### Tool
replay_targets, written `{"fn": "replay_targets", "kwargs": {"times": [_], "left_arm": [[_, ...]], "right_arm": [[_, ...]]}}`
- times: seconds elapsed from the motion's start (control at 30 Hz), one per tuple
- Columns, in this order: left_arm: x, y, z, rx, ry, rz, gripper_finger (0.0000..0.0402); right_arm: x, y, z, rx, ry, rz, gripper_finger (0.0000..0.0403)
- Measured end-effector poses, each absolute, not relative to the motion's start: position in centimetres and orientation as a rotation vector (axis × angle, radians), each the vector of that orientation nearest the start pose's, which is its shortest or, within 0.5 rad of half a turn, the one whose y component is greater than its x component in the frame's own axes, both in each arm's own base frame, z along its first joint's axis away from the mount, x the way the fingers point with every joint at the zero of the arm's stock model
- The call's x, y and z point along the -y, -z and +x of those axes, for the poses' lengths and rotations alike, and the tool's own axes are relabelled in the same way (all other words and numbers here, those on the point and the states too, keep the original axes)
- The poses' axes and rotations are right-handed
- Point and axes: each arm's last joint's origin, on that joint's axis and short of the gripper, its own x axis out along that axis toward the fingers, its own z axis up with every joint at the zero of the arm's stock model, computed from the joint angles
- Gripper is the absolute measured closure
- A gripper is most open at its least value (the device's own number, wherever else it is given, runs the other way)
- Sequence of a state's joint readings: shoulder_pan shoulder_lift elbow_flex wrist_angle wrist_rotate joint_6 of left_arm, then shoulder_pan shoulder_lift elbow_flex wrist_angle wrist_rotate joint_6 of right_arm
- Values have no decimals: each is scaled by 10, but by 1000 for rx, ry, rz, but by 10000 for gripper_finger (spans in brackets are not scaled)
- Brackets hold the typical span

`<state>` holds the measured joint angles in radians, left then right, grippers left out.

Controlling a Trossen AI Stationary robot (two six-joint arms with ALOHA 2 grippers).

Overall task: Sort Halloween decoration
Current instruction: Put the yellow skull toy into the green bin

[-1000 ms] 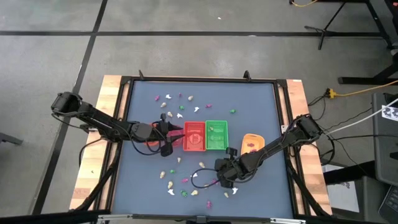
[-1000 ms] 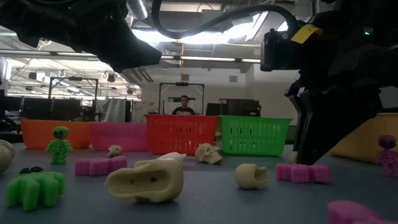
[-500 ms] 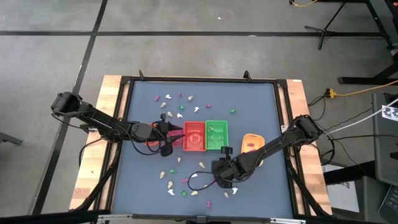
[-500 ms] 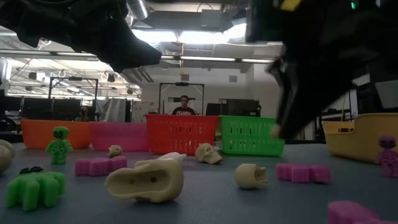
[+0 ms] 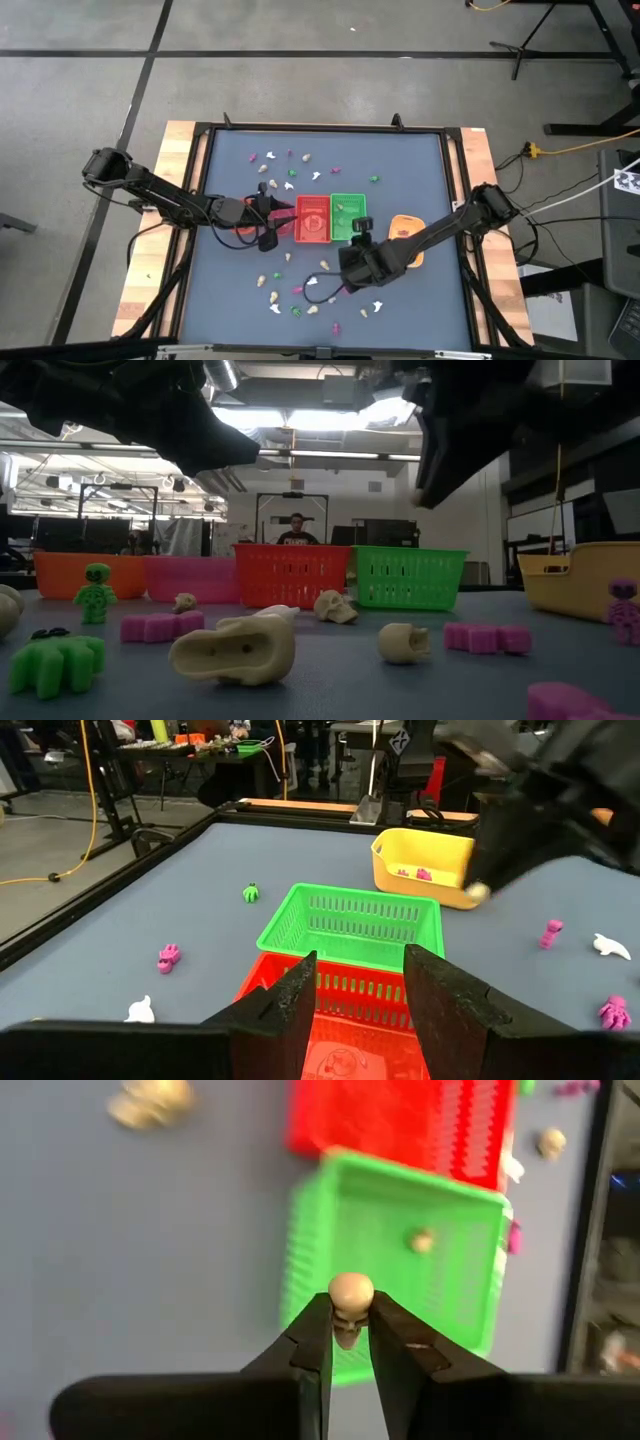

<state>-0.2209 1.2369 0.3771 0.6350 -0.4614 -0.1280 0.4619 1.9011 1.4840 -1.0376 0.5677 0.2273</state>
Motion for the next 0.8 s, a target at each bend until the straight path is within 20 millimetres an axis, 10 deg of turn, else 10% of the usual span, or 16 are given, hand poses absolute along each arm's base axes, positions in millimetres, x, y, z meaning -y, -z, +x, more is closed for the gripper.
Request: {"fn": "replay_targets", "kwargs": {"times": [0.8], "left_arm": [[38, -186, 227, -197, -253, -51, 266]], "right_arm": [[-50, -215, 353, -1434, 368, -280, 349]]}}
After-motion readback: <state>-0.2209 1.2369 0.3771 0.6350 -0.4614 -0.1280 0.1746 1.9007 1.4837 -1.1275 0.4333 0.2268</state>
